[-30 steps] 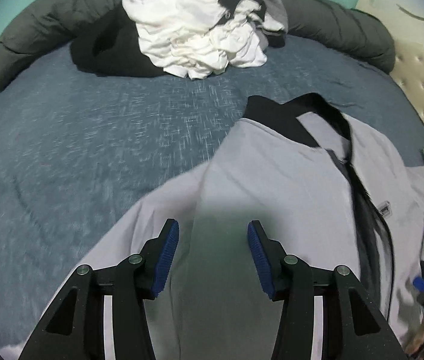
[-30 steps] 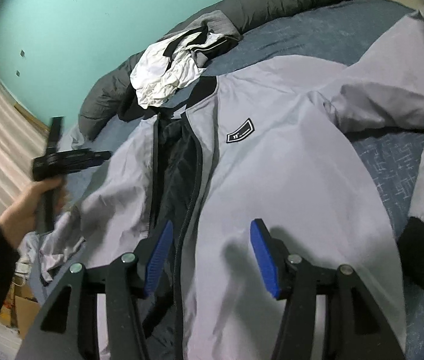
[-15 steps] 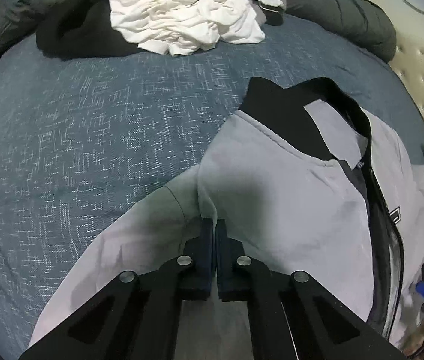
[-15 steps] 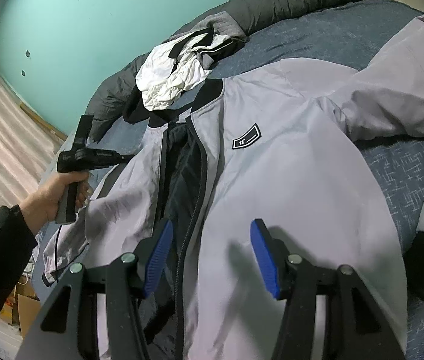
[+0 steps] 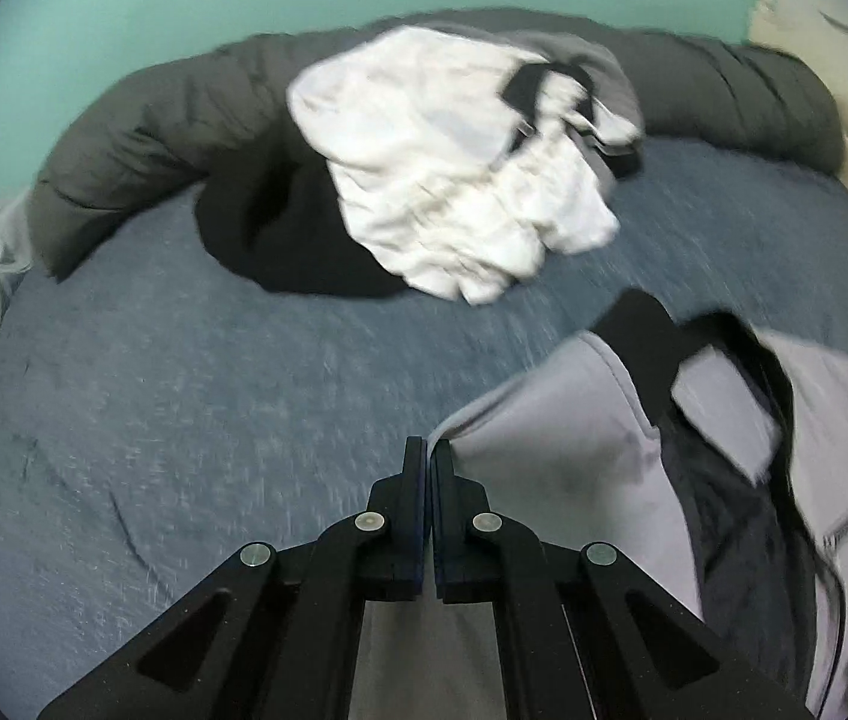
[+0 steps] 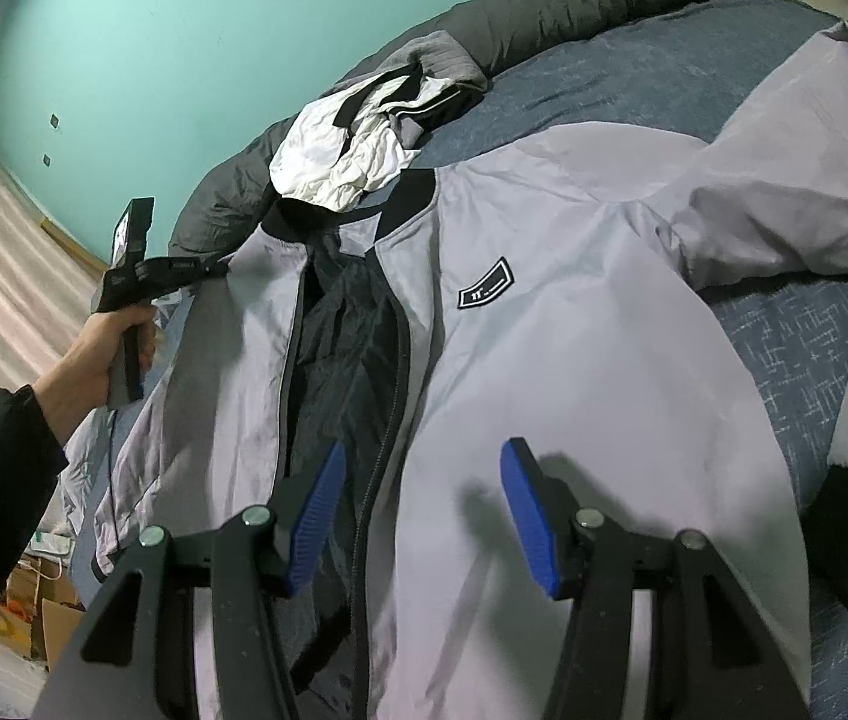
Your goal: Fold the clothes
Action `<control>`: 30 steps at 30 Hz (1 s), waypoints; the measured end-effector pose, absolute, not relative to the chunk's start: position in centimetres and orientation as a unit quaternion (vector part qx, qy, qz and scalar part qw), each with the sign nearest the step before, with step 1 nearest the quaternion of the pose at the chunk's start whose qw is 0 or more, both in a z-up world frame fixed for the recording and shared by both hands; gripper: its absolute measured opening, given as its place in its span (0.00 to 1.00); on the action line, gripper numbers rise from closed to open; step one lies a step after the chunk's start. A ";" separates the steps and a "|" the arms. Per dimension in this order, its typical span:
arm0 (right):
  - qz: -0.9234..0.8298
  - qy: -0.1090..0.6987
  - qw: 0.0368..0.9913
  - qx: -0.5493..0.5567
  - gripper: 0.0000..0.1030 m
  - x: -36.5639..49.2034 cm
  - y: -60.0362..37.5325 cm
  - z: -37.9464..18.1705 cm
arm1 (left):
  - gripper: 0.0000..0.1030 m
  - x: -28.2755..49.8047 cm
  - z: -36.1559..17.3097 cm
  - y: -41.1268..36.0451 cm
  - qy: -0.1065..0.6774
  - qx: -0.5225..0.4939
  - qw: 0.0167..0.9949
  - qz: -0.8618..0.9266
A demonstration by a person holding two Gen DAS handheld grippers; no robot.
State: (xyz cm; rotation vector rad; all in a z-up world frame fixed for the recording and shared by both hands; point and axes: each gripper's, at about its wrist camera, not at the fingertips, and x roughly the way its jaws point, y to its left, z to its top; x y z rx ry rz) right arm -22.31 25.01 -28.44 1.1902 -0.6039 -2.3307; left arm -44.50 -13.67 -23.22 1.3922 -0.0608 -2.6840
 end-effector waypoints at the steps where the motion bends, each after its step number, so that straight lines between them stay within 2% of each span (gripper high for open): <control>1: -0.845 -0.218 0.226 0.433 0.53 -22.4 25.0 -28.5 | 0.01 -44.8 -23.6 -13.8 -0.016 0.460 0.063 -0.886; 7: -0.845 -0.218 0.224 0.435 0.53 -22.5 25.3 -28.6 | 0.03 -46.7 -28.7 -13.9 -0.004 0.513 0.080 -0.855; 9: -0.844 -0.218 0.225 0.435 0.53 -22.5 25.2 -28.5 | 0.07 -46.0 -28.5 -13.8 -0.007 0.505 0.078 -0.860; 11: -0.846 -0.216 0.224 0.434 0.53 -22.4 25.2 -28.4 | 0.24 -45.1 -27.7 -14.0 0.001 0.494 0.078 -0.866; 13: -0.846 -0.216 0.223 0.432 0.53 -22.4 25.2 -28.3 | 0.34 -43.5 -26.3 -14.5 0.015 0.475 0.081 -0.876; 21: -0.853 -0.199 0.225 0.427 0.53 -21.8 24.6 -27.5 | 0.35 -34.6 -22.4 -13.7 0.038 0.437 0.032 -0.898; 30: -0.857 -0.173 0.211 0.438 0.53 -21.6 23.3 -27.5 | 0.35 -22.7 -26.5 -12.3 0.110 0.439 0.003 -0.892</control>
